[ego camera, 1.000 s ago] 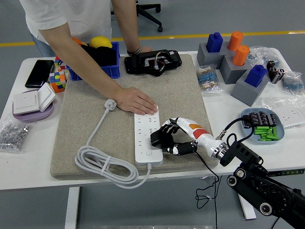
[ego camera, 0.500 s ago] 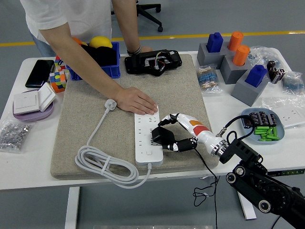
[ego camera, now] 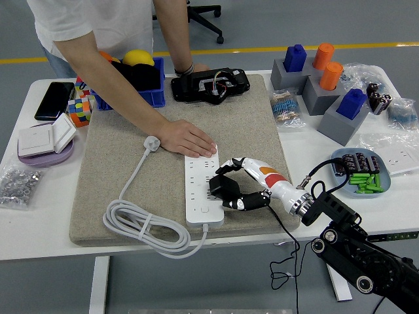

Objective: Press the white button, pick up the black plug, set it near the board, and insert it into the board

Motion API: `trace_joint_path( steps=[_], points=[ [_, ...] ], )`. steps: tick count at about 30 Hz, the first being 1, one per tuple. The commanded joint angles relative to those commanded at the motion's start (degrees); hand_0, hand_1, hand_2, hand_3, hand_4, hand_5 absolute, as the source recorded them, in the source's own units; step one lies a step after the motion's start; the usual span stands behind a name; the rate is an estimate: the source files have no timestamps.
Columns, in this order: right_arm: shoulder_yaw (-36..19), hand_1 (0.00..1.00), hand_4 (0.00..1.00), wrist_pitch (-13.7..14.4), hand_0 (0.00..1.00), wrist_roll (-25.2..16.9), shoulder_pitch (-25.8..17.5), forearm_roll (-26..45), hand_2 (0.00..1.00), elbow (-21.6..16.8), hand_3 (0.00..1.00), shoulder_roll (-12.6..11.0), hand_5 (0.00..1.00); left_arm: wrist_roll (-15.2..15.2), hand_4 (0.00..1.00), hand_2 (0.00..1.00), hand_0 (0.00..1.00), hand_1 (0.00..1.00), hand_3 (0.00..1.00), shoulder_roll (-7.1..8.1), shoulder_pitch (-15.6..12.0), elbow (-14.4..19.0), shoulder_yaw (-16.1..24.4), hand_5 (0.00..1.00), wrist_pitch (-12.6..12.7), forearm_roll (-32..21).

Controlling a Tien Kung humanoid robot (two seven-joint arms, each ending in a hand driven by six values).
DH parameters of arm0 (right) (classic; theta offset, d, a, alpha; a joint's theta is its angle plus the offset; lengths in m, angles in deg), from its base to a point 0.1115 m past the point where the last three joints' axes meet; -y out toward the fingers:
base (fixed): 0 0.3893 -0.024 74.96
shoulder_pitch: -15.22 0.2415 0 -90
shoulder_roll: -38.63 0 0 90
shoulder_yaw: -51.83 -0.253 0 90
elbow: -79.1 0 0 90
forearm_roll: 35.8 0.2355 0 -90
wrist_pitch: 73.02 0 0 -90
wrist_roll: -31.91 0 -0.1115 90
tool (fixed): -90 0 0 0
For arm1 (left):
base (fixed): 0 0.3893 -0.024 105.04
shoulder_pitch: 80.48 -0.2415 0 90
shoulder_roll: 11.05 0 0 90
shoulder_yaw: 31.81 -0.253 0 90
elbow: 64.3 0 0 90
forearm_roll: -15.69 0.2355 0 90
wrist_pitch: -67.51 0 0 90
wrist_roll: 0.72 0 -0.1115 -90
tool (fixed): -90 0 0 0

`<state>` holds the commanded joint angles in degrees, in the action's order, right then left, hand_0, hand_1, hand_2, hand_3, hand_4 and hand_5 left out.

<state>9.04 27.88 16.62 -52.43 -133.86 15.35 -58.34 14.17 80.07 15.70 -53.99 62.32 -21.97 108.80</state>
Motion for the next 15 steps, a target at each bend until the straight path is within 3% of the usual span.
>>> trace_joint_path(
  steps=[2, 3, 15],
  points=[
    [0.03, 0.562, 0.902, 0.18, 0.600, -0.19, 0.03, 0.04, 0.571, -0.07, 0.622, -0.07, 0.002, 0.02, 0.599, 0.511, 0.466, 0.496, 0.578, 0.02, 0.03, 0.00, 0.06, 0.258, 0.00, 0.03],
    [0.04, 0.497, 0.872, 0.30, 0.478, -0.33, 0.04, 0.13, 0.533, -0.09, 0.603, -0.09, 0.002, 0.00, 0.598, 0.512, 0.466, 0.496, 0.578, 0.02, 0.03, 0.00, 0.02, 0.257, 0.00, 0.01],
    [0.63, 0.435, 0.850, 0.65, 0.459, -1.03, 0.04, 0.72, 0.482, -0.15, 0.597, -0.10, 0.002, 0.01, 0.598, 0.512, 0.465, 0.496, 0.578, -0.02, 0.03, 0.00, 0.08, 0.259, 0.01, 0.08]
  ],
)
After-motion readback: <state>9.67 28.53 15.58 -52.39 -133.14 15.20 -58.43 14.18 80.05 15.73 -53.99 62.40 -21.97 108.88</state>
